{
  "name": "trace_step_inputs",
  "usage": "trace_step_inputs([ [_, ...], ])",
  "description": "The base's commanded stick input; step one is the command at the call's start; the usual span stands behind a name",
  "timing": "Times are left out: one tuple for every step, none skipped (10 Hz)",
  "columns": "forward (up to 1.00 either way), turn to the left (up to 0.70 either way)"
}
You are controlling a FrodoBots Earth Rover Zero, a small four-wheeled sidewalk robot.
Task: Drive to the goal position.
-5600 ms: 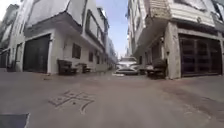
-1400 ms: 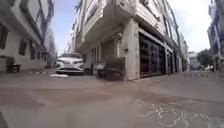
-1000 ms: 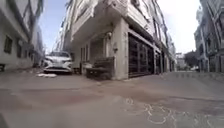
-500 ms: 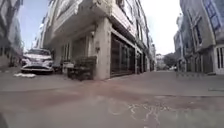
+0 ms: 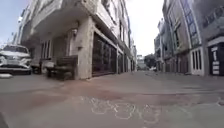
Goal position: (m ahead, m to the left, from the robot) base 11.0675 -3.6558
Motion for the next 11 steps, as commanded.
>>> trace_step_inputs([
  [0.0,-0.85],
  [0.0,-0.85],
  [0.0,-0.85],
  [0.0,-0.85],
  [0.0,-0.85],
  [0.0,-0.85],
  [0.0,-0.85],
  [0.0,-0.85],
  [0.0,-0.85],
  [0.0,-0.85],
  [0.37,-0.63],
])
